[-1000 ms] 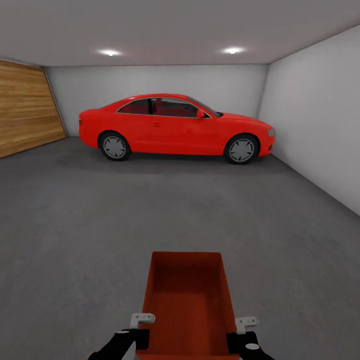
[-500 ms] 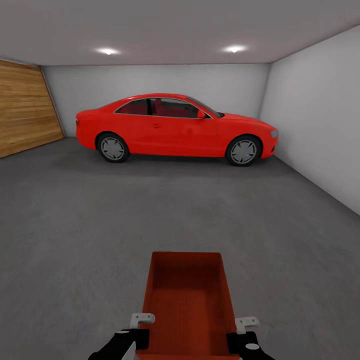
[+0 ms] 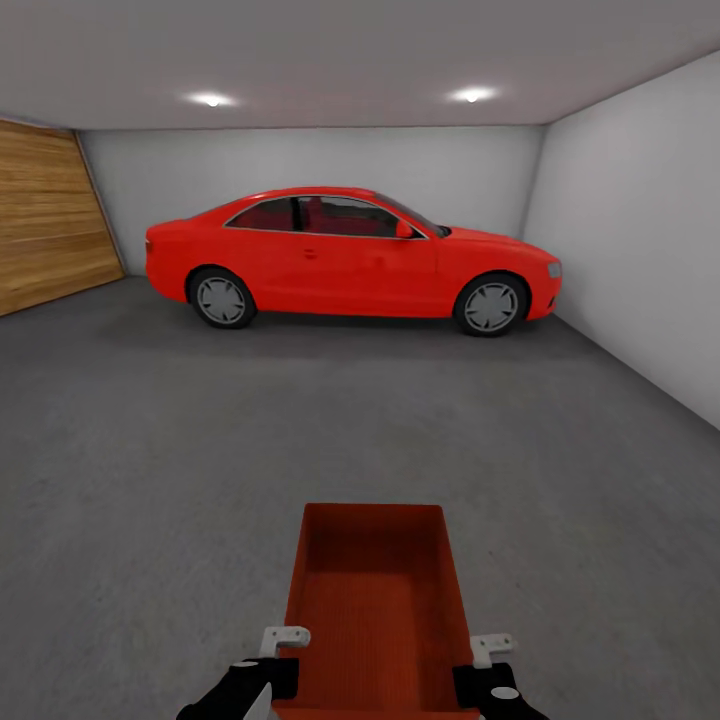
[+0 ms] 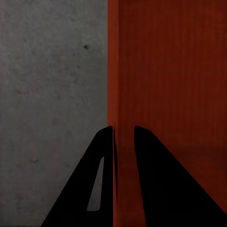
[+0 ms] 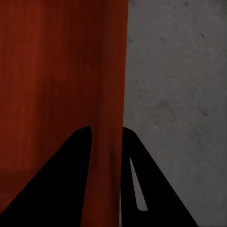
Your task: Move the two storage containers from the living room to the garage. In the garage, place one container on the floor and stack the other container on top of it (either order is fine).
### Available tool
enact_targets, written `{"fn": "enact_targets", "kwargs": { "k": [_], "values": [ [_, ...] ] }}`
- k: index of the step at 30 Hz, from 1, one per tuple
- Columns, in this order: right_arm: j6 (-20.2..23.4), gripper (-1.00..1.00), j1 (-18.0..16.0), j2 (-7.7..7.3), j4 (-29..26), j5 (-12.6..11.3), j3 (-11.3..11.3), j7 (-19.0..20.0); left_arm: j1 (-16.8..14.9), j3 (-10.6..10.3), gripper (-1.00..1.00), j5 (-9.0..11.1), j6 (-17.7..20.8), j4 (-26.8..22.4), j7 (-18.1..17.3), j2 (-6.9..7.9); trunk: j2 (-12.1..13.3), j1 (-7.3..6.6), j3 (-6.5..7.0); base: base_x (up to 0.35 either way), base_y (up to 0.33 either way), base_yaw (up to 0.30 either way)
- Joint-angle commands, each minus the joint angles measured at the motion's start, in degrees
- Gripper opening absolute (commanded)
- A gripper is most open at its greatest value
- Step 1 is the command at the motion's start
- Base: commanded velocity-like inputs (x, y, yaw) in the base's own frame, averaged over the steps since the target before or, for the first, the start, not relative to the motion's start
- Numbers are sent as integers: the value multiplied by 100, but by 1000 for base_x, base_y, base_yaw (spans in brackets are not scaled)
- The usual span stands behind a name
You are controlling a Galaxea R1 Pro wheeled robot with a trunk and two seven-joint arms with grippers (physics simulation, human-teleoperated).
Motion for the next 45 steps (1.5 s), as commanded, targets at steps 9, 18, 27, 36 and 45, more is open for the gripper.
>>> {"fn": "enact_targets", "kwargs": {
  "k": [9, 18, 27, 36, 45],
  "values": [
    [-32, -100, -2, 3, 30, -143, 12, -95, -3, 42, -100, -129, -67, -30, 58, -6, -3, 3, -5, 322, 0, 0],
    [-32, -100, -2, 3, 30, -143, 12, -95, -3, 39, -100, -129, -67, -30, 56, -3, -3, 3, -5, 322, 0, 0],
    [-32, -100, -2, 3, 30, -143, 12, -95, -3, 41, -100, -129, -66, -30, 57, -3, -3, 3, -5, 322, 0, 0],
    [-32, -100, -2, 3, 30, -143, 12, -95, -3, 42, -100, -129, -65, -30, 56, -7, -3, 3, -5, 322, 0, 0],
    [-32, -100, -2, 3, 30, -143, 12, -95, -3, 42, -100, -129, -64, -30, 55, -5, -3, 3, -5, 322, 0, 0]
  ]
}}
